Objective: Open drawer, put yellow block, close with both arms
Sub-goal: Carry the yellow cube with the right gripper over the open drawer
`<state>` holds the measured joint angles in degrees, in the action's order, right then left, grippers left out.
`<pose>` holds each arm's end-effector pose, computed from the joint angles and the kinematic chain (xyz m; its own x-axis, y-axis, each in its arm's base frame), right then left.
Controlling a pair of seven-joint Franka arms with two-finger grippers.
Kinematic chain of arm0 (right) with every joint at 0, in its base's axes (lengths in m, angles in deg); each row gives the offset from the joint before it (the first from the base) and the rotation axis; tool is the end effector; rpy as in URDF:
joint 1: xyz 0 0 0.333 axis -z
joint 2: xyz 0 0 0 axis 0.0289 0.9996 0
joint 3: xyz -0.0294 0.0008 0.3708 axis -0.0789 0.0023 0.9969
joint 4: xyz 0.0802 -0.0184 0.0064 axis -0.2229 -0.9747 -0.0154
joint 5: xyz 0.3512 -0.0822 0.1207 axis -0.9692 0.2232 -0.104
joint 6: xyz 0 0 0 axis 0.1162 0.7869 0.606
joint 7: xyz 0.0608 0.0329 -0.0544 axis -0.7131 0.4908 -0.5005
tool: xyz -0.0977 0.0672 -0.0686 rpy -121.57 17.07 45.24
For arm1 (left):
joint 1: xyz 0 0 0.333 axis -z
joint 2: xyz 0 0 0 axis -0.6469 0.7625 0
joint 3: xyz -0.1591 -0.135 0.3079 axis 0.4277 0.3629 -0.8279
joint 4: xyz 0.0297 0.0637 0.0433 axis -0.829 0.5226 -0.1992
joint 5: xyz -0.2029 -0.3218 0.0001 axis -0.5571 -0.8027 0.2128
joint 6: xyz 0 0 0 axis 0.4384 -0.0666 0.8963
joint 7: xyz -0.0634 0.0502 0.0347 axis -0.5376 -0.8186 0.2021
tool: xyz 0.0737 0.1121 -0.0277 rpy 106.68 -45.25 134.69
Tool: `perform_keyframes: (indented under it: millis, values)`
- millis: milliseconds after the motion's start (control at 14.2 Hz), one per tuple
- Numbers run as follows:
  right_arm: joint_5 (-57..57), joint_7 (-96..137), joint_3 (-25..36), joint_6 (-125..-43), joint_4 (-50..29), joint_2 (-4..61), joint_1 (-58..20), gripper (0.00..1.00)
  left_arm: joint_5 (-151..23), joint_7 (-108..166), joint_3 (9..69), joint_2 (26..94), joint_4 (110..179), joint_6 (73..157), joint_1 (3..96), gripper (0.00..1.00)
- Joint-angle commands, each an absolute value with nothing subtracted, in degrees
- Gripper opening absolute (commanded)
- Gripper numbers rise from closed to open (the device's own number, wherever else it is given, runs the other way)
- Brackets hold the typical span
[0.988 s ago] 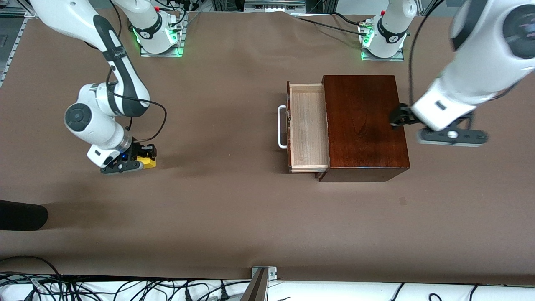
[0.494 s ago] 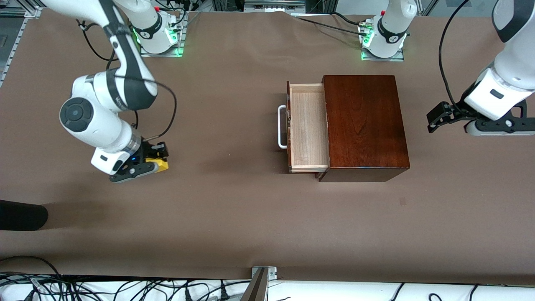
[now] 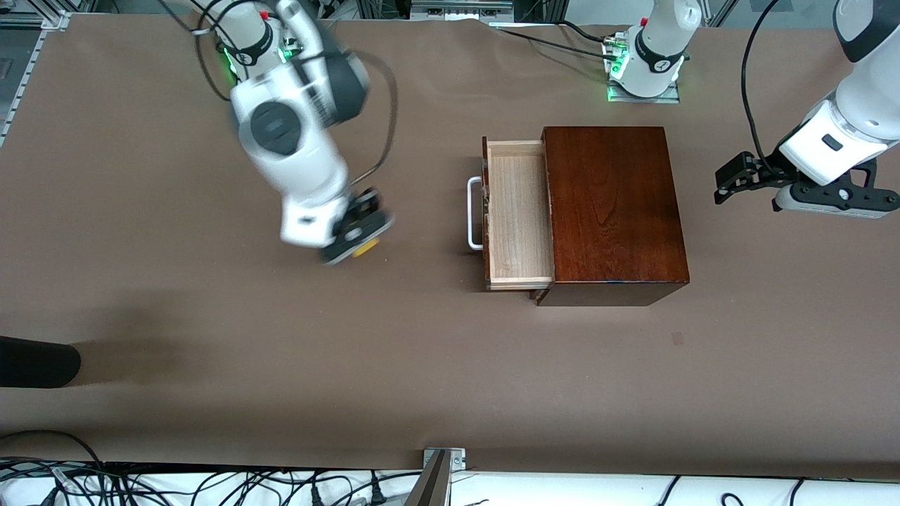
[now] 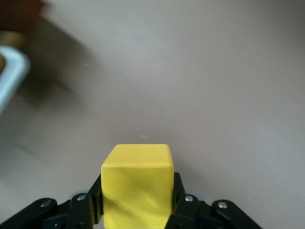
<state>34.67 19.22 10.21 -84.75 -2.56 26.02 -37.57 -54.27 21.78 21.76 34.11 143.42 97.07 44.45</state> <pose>0.5588 0.3949 0.4519 0.7572 0.6497 0.0670 0.6520 -0.7580 -0.0179 0.5485 -0.0478 0.5965 0.9943 -0.1065 0.0057 -0.1064 -0.9943 -0.0088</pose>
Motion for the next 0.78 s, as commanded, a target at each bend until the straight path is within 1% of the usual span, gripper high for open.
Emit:
perform_keyframes:
  millis: [0, 141, 212, 353, 424, 565, 706]
  values:
    - [38.39, 18.98, 9.32, -83.04, 3.64, 28.77, -44.97, 0.00, -55.65, 20.17, 21.86, 33.85, 142.76, 96.25, 44.18, 1.00]
    - [46.45, 17.93, 9.41, -82.34, 9.69, 32.89, -51.72, 0.00, -55.57, 20.26, 21.86, 33.85, 142.76, 96.25, 44.18, 1.00]
    - [48.32, 17.93, 9.32, -80.94, 13.81, 35.79, -55.15, 0.00, -55.57, 20.34, 21.95, 33.85, 142.67, 96.17, 44.27, 1.00]
    - [48.08, 17.93, 9.41, -78.48, 23.04, 41.77, -58.77, 0.00, -55.57, 20.34, 21.95, 33.85, 142.67, 96.08, 44.35, 1.00]
    - [47.82, 17.93, 9.41, -78.64, 25.43, 43.62, -59.92, 0.00, -55.48, 20.34, 22.03, 33.85, 142.58, 96.08, 44.44, 1.00]
    - [47.73, 15.05, 9.76, -82.05, 26.24, 45.13, -61.24, 0.00, -55.48, 20.34, 22.04, 33.94, 142.06, 96.08, 44.62, 1.00]
    - [47.64, 12.93, 12.12, -83.30, 26.16, 45.31, -60.90, 0.00, -55.48, 20.34, 22.04, 33.94, 142.05, 95.99, 44.88, 1.00]
